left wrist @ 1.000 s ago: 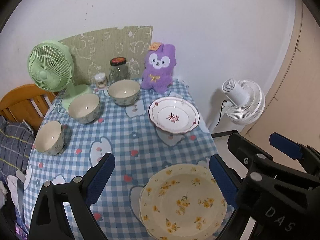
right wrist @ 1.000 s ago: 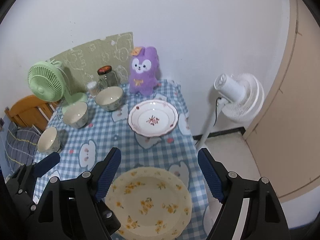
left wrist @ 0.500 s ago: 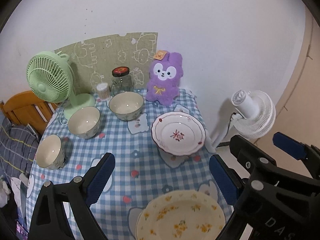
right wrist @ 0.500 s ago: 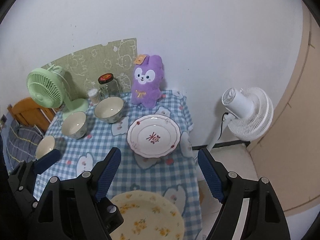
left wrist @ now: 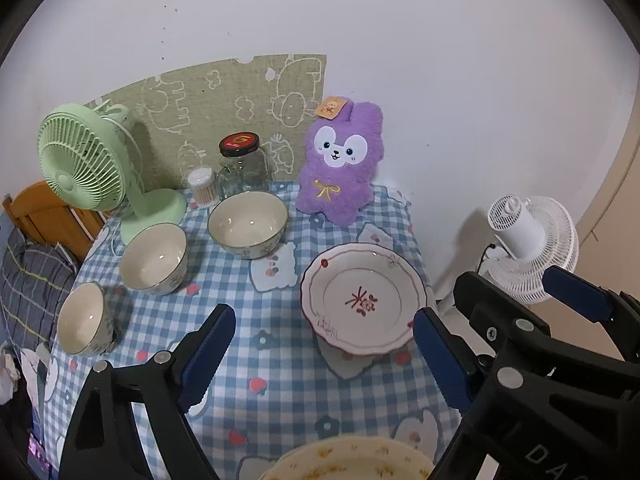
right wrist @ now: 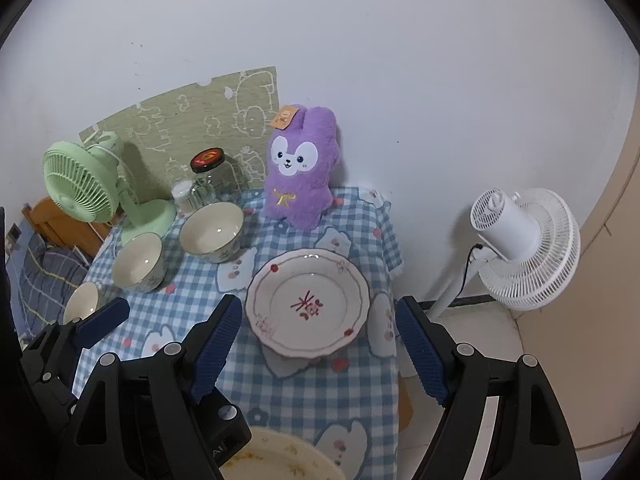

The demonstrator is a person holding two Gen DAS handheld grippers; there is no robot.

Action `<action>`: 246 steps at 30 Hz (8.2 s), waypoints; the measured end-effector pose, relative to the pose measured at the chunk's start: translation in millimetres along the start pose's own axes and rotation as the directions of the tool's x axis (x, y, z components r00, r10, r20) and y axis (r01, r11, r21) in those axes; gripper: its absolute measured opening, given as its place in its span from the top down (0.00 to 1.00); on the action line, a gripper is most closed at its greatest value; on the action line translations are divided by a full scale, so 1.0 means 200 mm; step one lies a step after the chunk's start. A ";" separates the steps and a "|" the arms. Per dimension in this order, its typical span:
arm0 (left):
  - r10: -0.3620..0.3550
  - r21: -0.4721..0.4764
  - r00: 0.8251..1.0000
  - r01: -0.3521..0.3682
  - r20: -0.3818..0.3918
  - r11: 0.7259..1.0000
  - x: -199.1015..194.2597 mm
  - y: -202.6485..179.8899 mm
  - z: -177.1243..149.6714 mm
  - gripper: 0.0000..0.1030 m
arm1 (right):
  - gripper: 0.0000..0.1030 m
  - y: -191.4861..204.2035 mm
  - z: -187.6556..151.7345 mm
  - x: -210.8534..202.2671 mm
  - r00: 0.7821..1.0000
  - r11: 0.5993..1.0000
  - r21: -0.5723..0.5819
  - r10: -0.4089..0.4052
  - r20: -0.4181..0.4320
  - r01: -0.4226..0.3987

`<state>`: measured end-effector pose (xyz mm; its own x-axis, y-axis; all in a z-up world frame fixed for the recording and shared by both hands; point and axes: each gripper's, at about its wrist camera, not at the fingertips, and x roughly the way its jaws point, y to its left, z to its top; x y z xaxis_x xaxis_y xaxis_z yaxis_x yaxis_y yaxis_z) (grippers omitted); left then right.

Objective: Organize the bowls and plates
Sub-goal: 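Lower the held yellow-flower plates toward the red-rimmed plate with both grippers, then grip the red-rimmed plate rim together with the flower plates using both grippers, then lift the red-rimmed plate and flower plates together with both grippers, then carry the three-plate stack with both grippers toward the table edge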

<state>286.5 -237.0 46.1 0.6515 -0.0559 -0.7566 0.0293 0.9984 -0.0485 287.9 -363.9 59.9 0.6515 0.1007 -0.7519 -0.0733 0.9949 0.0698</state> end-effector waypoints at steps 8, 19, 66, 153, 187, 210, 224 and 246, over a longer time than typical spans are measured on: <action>0.013 -0.002 1.000 -0.013 -0.007 1.000 0.18 -0.04 0.09 0.15 | 0.21 -0.06 0.09 0.20 1.000 1.000 0.002 0.006 -0.010 -0.006; 0.020 0.006 0.999 -0.020 -0.035 1.000 0.45 -0.09 0.11 0.18 | 0.21 -0.13 0.11 0.48 0.999 1.000 0.014 0.009 -0.039 -0.008; 0.099 -0.002 0.974 -0.102 -0.202 0.995 1.09 -0.02 -0.01 0.39 | 0.37 -0.22 -0.02 1.19 0.974 0.998 0.063 0.000 -0.225 0.015; 0.116 -0.056 0.958 -0.135 -0.264 0.989 0.74 0.14 -0.32 0.63 | 0.62 -0.06 -0.27 0.90 0.965 0.998 0.020 -0.059 -0.257 0.066; 0.075 0.038 0.983 -0.069 -0.171 0.997 0.02 0.22 -0.57 0.63 | 0.62 0.16 -0.55 0.10 0.981 0.991 0.045 -0.122 -0.149 0.130; 0.045 0.114 0.967 -0.017 -0.249 0.993 0.01 0.21 -0.97 0.63 | 0.62 0.14 -1.00 0.09 0.959 0.977 0.087 -0.170 -0.228 0.194; 0.070 0.153 0.968 -0.033 -0.242 0.988 0.04 0.17 -1.04 0.63 | 0.62 0.12 -1.07 0.11 0.951 0.973 0.106 -0.173 -0.254 0.206; 0.081 0.183 0.974 -0.042 -0.212 0.982 0.05 0.15 -1.06 0.54 | 0.58 0.14 -1.11 0.11 0.944 0.965 0.065 -0.235 -0.231 0.256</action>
<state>133.2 -209.5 -101.9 0.4760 0.0243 -0.8791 0.1407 0.9846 0.1034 132.7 -335.6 -99.4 0.4580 -0.1408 -0.8777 0.1446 0.9860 -0.0827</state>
